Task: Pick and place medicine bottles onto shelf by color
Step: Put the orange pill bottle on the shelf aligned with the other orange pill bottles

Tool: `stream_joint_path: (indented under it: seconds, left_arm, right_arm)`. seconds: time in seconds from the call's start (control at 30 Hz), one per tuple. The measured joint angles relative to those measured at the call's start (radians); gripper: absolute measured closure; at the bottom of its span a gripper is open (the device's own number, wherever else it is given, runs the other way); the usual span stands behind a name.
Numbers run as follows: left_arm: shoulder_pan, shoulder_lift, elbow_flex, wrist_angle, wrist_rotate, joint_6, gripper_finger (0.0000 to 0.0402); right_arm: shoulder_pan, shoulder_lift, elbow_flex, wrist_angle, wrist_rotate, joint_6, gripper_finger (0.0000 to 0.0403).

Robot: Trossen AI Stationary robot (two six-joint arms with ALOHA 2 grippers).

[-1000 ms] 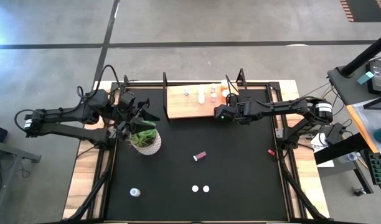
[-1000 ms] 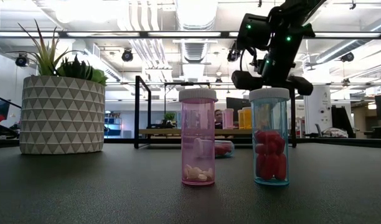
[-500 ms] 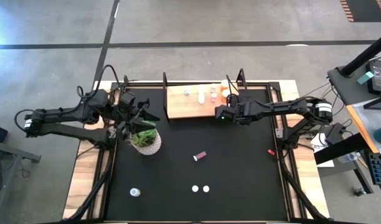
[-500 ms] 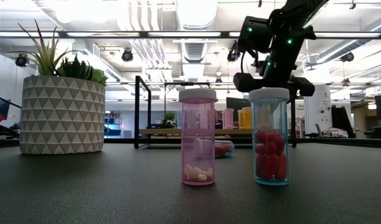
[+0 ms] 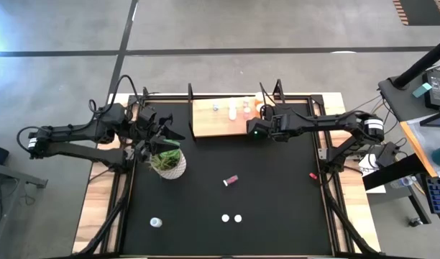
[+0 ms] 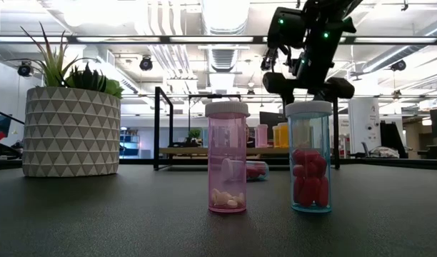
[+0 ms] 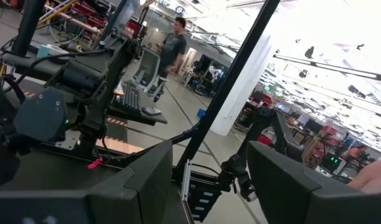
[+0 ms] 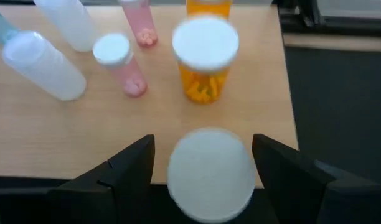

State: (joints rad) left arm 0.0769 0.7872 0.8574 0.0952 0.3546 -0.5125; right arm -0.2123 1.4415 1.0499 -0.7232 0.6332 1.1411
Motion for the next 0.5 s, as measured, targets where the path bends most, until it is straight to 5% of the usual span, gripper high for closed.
stream_joint_path:
  seconds: [0.5]
  left_arm:
    - [0.000, 0.000, 0.000, -0.001, 0.000, 0.000, 0.0212]
  right_arm:
    - [0.001, -0.001, 0.128, -0.080, -0.005, -0.066, 0.0142]
